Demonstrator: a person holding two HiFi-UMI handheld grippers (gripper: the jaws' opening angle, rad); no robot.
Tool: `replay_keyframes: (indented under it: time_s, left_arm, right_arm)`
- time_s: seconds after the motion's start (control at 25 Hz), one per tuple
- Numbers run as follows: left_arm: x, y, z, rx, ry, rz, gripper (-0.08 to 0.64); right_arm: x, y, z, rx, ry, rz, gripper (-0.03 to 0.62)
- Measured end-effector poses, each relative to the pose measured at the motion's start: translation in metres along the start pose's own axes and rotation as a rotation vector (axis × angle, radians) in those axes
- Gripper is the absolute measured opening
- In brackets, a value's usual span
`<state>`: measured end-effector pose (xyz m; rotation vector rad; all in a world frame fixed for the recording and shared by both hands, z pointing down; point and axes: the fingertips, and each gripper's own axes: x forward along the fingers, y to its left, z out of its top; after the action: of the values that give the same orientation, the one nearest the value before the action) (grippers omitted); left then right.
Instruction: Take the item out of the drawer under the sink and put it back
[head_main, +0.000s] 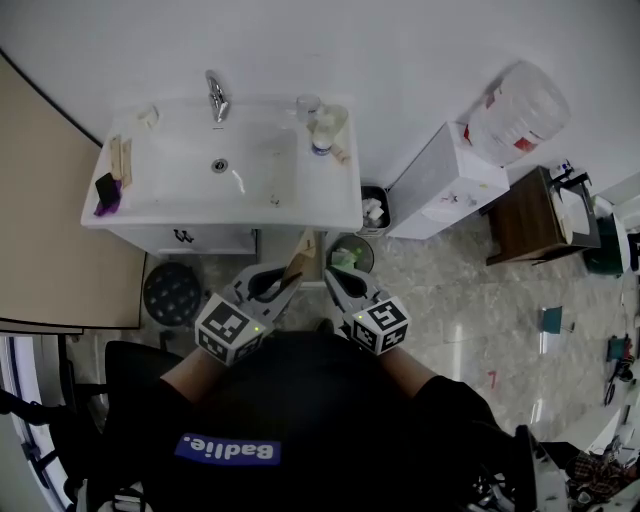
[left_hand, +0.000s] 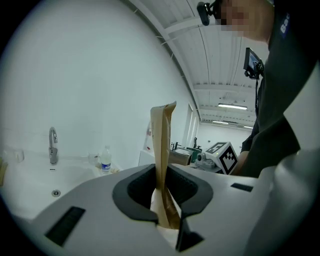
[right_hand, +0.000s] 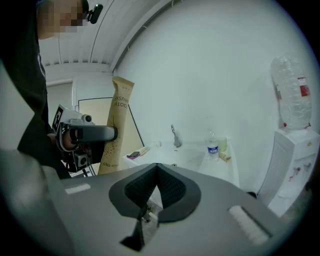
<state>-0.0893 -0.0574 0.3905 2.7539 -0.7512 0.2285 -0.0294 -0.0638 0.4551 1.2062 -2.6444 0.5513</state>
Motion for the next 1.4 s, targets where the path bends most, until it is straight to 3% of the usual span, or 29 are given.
replay_keyframes:
  time_s: [0.6, 1.04, 1.4]
  left_arm:
    - [0.001, 0.008, -0.003, -0.025, -0.011, -0.022, 0.063]
    - [0.033, 0.024, -0.043, 0.016, 0.122, -0.015, 0.063]
    - [0.072, 0.045, -0.084, 0.115, 0.248, -0.003, 0.063]
  right_arm:
    - [0.008, 0.0, 0.001, 0.004, 0.004, 0.021, -0.008]
    - [0.001, -0.017, -0.008, 0.044, 0.003, -0.004, -0.008]
    - [-0.002, -0.036, -0.023, 0.077, -0.002, -0.023, -0.008]
